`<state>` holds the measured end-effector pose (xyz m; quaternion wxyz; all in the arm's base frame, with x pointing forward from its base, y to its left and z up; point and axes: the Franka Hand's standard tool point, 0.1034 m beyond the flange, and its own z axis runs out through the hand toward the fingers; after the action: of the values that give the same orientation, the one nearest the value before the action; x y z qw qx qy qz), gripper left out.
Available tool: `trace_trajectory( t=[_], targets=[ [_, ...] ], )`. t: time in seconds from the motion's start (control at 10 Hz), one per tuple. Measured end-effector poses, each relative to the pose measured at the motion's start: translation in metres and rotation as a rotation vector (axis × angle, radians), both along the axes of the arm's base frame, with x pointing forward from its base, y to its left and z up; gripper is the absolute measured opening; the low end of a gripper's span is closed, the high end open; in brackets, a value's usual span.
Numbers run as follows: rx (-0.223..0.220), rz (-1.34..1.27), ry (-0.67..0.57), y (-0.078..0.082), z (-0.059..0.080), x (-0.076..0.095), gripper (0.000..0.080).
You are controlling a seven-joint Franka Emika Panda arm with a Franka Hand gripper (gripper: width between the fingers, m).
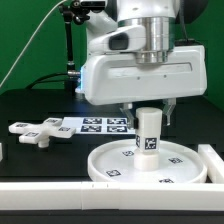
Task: Assemble round table
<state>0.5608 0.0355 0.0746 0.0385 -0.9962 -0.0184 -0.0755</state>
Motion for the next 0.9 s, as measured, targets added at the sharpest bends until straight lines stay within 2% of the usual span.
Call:
trace_trajectory(
  t=[0.4, 0.9],
  targets=[
    [0.095, -0.516, -0.031, -0.0008, -0.0014, -0.0030, 0.0412],
    [0.161, -0.789, -0.014, -0.0046, 0.0007, -0.0008, 0.0413]
  ],
)
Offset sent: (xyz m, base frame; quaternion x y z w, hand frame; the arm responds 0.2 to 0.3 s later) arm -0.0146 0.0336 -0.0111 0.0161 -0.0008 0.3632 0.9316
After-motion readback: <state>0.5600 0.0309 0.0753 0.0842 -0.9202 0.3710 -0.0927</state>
